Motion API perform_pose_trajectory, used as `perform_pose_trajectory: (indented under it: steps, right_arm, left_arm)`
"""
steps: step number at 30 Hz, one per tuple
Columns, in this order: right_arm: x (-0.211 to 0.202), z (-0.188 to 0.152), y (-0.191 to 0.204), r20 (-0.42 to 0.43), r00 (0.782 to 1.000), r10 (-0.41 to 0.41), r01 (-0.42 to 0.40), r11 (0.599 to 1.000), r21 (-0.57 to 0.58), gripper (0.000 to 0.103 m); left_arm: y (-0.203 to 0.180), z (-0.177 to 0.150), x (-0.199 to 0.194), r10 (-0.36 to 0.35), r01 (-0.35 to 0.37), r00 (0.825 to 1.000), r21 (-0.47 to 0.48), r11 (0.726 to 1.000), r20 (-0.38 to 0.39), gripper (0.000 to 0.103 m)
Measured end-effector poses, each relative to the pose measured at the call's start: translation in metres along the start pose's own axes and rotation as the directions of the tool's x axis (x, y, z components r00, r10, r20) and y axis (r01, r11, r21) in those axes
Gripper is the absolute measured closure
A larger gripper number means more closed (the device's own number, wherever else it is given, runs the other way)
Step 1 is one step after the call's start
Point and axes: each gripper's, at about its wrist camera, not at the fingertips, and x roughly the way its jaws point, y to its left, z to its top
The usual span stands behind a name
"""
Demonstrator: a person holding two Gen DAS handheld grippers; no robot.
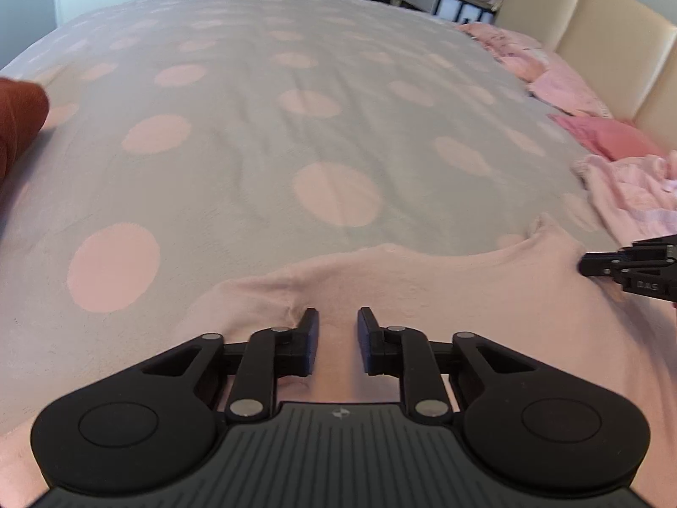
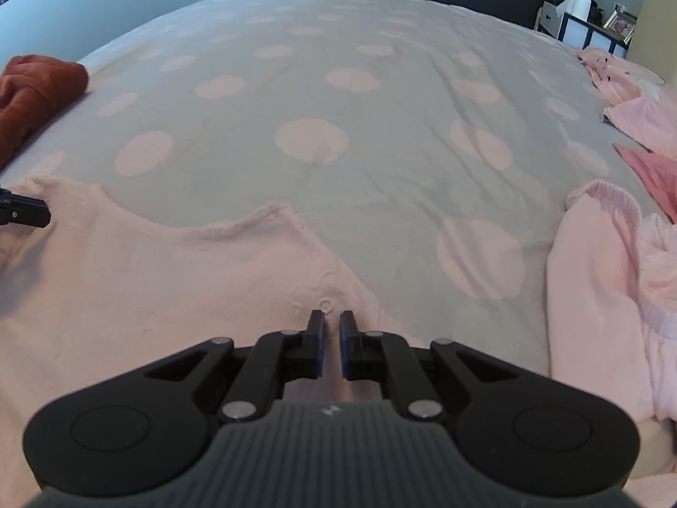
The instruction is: Fold clothes
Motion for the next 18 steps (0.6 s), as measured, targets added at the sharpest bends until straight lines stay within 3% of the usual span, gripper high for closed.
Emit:
perform_pose_trajectory:
  steps: [4,11,13,15,18]
  right_arm:
    - [0.017,0.010,-0.002,-0.001,1.000,-0.015,0.015,1.000,-0.004,0.101]
    - [0.032,0.024,-0.008,0.007,0.998,-0.062,0.062,0.998,0.022,0.102]
    - [0.026,0.028,-0.009,0.012,0.997,-0.071,0.070,0.997,0.030,0.102]
    - [0.015,0.031,-0.010,0.025,0.997,-0.079,0.078,0.996,0.041,0.092]
    - [-0.016,0.027,-0.014,0.052,0.995,-0.079,0.077,0.996,0.044,0.091]
  left_arm:
    - [0.005,0.004,0.010,-0.002,0.002,1.000,0.002,1.000,0.013,0.090]
    - [0.009,0.010,0.017,-0.012,0.012,1.000,-0.024,1.000,0.029,0.093]
    - [0.010,0.010,0.008,-0.024,0.026,0.998,-0.036,0.999,0.055,0.093]
    - [0.009,0.008,-0.011,-0.022,0.025,0.996,-0.027,0.999,0.092,0.090]
    - [0.006,0.001,-0.047,-0.014,0.013,0.991,0.006,1.000,0.134,0.085]
